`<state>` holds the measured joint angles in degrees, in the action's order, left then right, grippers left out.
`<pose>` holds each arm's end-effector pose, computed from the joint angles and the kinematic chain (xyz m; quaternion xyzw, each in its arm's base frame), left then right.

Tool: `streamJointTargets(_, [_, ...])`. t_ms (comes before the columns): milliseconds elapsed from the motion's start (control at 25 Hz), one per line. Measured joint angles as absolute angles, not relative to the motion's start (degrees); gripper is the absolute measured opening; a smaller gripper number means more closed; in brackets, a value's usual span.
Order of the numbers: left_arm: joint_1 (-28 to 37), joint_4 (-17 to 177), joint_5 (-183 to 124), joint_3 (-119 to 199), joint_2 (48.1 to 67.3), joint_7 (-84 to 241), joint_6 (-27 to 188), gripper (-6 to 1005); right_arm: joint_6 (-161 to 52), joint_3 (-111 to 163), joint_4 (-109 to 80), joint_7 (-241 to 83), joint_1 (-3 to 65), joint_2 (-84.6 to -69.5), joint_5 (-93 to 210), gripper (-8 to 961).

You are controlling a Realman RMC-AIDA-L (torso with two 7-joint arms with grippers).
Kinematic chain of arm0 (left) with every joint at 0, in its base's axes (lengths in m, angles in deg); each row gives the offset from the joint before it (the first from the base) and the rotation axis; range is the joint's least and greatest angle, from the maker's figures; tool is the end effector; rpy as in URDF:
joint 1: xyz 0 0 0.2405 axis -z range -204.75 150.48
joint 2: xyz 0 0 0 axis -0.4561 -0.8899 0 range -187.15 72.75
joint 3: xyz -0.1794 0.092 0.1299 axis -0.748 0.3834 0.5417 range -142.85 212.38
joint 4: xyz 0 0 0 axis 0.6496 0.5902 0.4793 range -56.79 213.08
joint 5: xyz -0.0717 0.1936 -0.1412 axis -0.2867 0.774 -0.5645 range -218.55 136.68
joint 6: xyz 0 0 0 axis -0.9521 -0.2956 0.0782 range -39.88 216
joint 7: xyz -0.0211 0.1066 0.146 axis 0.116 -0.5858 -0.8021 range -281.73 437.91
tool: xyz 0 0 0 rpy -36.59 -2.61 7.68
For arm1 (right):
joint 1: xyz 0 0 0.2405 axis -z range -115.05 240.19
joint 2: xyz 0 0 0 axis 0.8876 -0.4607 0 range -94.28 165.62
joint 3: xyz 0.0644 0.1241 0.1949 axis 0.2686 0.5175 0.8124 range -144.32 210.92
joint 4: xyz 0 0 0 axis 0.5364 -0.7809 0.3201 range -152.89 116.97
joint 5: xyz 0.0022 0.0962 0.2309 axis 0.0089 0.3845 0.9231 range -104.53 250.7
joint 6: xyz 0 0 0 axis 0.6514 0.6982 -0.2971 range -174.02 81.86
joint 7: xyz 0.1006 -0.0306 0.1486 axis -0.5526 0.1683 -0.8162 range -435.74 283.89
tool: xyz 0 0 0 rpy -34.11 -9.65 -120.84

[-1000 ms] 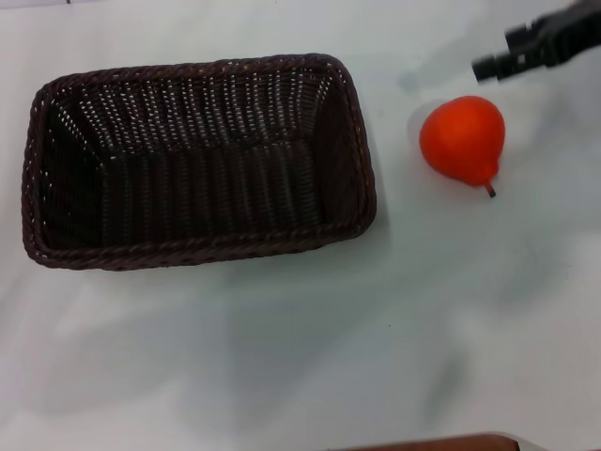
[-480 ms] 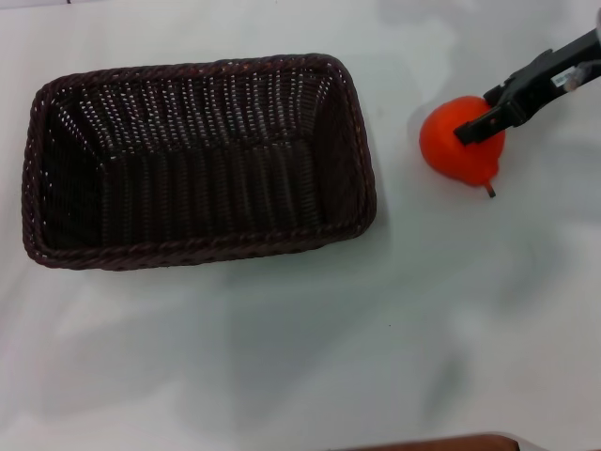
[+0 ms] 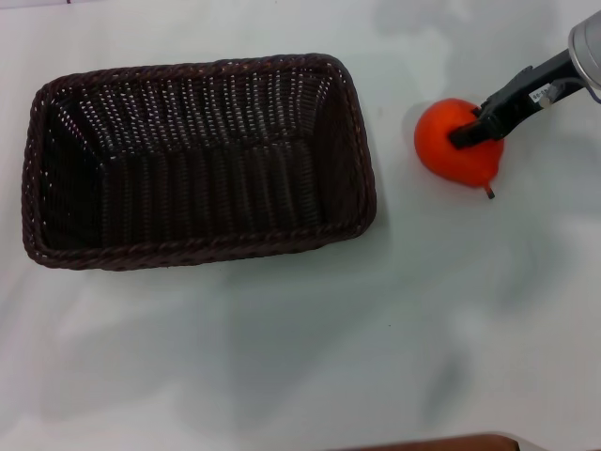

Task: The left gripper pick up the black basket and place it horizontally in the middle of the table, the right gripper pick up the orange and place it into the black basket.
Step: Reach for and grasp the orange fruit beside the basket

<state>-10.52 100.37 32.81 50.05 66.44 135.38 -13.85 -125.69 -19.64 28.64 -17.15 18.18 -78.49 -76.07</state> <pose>-0.3174 0.3017 0.0731 -0.6405 -0.2018 -0.5756 0.4665 0.2577 0.4413 0.0052 0.3395 0.9180 0.1716 0.1120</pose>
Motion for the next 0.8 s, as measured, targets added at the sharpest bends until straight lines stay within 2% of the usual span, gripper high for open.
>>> streamJointTargets(120, [-10.54,100.24,32.9,50.05,66.46,135.39,-13.58,594,-125.59,-19.43,28.76,-16.67,18.49,-78.5,-75.87,373])
streamJointTargets(440, [-10.77,100.2,32.91,49.89,66.45,135.44,-13.53,594,-125.44,-18.38,28.92,-16.11,18.72,-78.43,-74.08,245])
streamJointTargets(800, [-10.74,100.2,32.7,49.67,66.3,135.48,-13.39,594,-125.75,-11.2,29.15,-13.37,19.31,-77.13,-68.77,164])
